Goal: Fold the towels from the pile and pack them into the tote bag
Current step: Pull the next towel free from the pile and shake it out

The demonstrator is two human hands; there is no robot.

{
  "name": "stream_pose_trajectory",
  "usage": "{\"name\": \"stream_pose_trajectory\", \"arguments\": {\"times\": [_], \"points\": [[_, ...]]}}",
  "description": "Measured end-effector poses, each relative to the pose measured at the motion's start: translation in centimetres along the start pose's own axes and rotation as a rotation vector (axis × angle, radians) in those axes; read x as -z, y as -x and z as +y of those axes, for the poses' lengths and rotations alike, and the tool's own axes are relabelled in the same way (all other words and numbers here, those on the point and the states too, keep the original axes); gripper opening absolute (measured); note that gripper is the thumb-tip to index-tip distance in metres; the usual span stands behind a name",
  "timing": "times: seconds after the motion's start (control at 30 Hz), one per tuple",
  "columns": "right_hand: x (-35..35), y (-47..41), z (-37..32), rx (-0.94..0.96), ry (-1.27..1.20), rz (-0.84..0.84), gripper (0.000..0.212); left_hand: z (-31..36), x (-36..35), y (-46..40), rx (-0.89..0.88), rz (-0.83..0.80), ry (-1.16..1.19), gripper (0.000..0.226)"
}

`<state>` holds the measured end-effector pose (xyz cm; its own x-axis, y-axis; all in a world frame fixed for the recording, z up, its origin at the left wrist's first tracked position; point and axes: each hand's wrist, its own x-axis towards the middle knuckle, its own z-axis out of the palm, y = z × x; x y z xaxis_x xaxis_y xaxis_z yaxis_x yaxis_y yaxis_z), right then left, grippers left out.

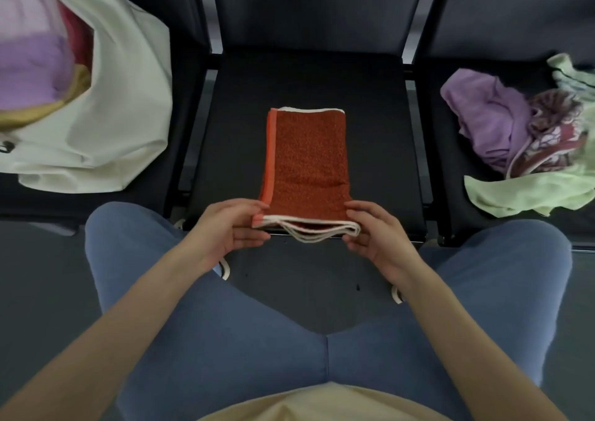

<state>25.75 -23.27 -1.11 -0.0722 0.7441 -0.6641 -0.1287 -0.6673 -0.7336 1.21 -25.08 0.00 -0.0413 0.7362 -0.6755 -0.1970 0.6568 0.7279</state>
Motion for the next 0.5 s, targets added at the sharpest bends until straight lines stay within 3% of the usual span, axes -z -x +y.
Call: {"name": "stream_pose_trajectory", "arguments": {"times": [0.13,0.27,0.37,0.43,0.5], "points": [[-0.1,-1.8,-2.0,-0.168,-0.421,-0.022,0.01,2.0,-0.7,-1.8,0.078,-0.075,0.407,0.024],[-0.5,-4.4,-4.0,-0.224,-0.698,-0.013,0.037,3.2,-1.6,-4.7,0.106,-0.09,0.67,0.037],[-1.2,-6.0,-4.9,-0.232,-0.689,0.033,0.041,3.5,-2.2,-7.0,0.112,-0.035,0.697,0.035],[-1.7,-7.0,-5.0,-0.243,-0.669,0.064,0.029,3.2,-2.6,-8.4,0.115,0.023,0.634,0.024],[-2.5,-7.6,-4.9,-0.209,-0.606,0.105,0.013,2.7,-3.0,-9.3,0.089,0.072,0.559,0.026]]}}
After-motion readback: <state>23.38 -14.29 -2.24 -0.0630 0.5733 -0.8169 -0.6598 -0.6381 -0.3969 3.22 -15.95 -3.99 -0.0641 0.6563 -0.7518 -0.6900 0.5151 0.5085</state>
